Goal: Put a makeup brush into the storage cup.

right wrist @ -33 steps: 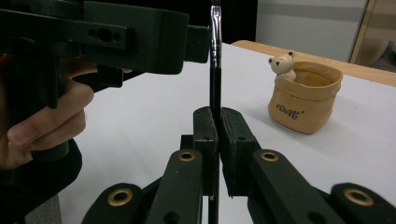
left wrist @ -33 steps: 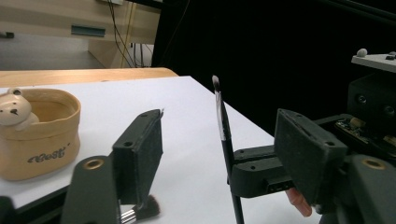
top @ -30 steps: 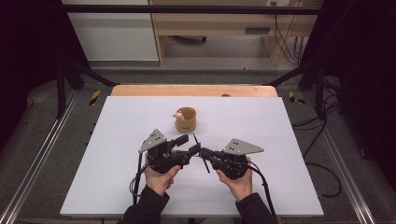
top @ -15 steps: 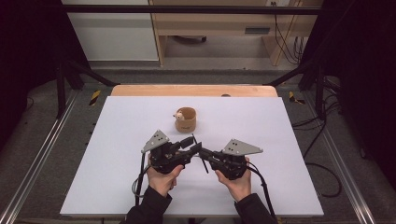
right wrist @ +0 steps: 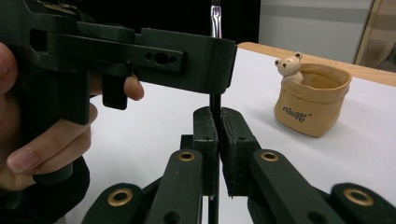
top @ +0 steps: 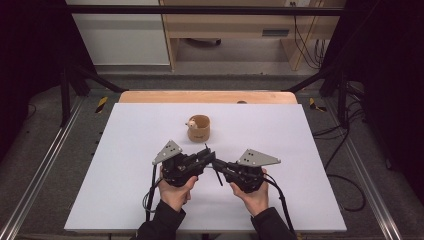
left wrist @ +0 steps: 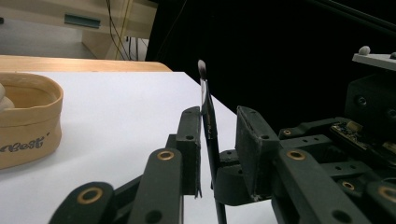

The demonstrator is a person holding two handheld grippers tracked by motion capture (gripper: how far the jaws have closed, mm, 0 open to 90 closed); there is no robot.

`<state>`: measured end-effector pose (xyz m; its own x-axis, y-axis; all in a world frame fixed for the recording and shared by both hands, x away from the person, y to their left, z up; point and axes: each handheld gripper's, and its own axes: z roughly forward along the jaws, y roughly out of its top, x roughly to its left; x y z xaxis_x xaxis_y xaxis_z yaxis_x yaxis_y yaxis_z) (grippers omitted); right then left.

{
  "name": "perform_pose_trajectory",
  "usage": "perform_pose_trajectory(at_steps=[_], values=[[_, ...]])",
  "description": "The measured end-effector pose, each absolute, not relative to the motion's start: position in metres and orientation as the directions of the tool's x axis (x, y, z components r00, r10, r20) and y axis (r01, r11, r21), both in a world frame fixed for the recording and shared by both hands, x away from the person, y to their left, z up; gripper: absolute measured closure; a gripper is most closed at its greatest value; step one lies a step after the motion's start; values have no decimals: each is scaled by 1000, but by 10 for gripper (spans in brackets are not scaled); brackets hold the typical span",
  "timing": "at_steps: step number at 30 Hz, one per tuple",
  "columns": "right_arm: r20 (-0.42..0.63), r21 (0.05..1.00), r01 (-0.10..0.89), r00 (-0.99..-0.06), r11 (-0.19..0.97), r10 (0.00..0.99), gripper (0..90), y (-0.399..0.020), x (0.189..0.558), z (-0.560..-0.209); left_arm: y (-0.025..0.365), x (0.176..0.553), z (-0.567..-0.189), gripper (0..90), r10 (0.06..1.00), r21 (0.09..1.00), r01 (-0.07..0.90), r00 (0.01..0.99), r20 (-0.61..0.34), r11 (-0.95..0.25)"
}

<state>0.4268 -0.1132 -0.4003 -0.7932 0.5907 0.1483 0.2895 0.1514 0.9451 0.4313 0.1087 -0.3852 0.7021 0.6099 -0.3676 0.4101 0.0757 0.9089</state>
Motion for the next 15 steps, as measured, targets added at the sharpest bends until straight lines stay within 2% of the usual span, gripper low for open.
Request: perform_pose_trajectory(at_steps=[15], values=[[147,946,286,-796,150,587,859,-113,426,-399,108,430,-385,837,616,909,406,695,-370,88]])
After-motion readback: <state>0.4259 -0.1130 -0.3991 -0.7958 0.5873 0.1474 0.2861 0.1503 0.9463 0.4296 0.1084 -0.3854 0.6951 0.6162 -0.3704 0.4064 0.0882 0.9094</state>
